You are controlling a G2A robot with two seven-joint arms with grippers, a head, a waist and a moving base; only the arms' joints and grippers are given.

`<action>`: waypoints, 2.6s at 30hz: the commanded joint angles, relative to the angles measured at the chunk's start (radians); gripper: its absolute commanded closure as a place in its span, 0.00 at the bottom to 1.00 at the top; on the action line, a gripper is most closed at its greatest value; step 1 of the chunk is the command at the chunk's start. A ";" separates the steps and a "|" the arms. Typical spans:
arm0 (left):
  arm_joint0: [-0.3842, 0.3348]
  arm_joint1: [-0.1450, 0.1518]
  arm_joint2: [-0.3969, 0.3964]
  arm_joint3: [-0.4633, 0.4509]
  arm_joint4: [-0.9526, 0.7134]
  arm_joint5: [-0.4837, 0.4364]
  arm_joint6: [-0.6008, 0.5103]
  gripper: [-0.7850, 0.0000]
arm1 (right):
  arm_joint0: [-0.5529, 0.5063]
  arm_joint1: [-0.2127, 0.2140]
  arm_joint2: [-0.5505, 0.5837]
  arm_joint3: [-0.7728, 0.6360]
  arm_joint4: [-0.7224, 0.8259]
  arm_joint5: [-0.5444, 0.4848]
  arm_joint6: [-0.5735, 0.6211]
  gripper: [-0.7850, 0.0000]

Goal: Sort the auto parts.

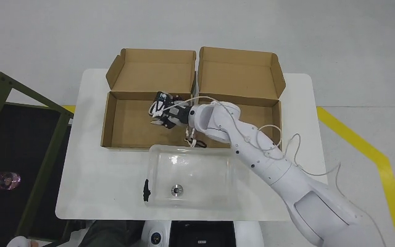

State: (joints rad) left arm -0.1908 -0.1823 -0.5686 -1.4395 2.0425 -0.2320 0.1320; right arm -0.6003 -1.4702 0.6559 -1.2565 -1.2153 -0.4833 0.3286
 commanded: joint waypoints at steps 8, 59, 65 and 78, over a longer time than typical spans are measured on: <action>0.000 0.000 0.000 0.000 0.000 0.000 0.000 0.00 | -0.163 0.050 0.077 -0.237 -0.031 -0.087 0.062 0.07; 0.000 0.000 0.000 0.000 0.000 0.000 0.000 0.00 | -0.554 0.186 0.142 -0.507 -0.297 -0.406 0.096 0.17; 0.000 0.000 0.000 0.000 0.000 0.000 0.000 0.00 | -0.545 0.186 0.120 -0.478 -0.310 -0.403 0.092 0.20; 0.000 0.000 0.000 0.000 0.000 0.000 0.000 0.00 | -0.520 0.180 0.077 -0.390 -0.319 -0.383 0.070 0.40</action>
State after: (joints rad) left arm -0.1908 -0.1823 -0.5686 -1.4395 2.0425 -0.2320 0.1320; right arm -1.1218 -1.2902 0.7350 -1.6500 -1.5332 -0.8681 0.4003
